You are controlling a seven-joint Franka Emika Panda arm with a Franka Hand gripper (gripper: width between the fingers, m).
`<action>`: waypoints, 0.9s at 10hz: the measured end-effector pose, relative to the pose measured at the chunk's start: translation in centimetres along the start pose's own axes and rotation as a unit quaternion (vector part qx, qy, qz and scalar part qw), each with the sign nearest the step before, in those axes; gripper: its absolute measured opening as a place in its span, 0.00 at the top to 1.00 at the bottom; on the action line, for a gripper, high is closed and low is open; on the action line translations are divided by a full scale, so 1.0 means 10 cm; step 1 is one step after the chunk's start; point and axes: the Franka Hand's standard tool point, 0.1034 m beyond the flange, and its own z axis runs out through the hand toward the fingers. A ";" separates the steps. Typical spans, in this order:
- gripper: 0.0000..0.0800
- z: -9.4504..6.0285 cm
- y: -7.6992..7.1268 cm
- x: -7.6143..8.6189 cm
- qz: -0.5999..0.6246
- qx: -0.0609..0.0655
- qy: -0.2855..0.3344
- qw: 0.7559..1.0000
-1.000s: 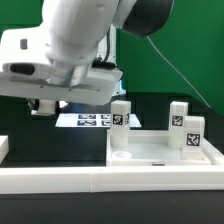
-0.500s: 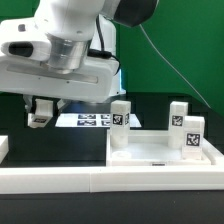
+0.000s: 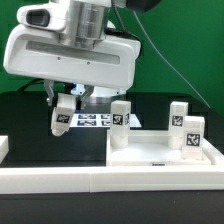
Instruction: Assemble square table
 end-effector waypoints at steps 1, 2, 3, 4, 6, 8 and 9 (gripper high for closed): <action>0.64 0.01 0.03 0.04 -0.006 -0.008 0.044 0.999; 0.64 0.02 0.06 0.04 -0.009 -0.016 0.082 0.997; 0.64 0.03 0.08 0.04 -0.012 -0.025 0.114 0.993; 0.64 0.01 0.08 0.06 -0.005 -0.028 0.139 0.990; 0.64 -0.10 -0.17 0.18 0.018 -0.009 0.154 0.988; 0.64 -0.28 -0.33 0.38 0.047 0.015 0.151 0.987; 0.64 -0.30 -0.35 0.41 0.051 0.017 0.156 0.986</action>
Offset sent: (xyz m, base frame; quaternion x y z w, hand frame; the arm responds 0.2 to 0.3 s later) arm 0.0000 0.0000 0.0000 0.0000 0.1938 0.0000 0.9810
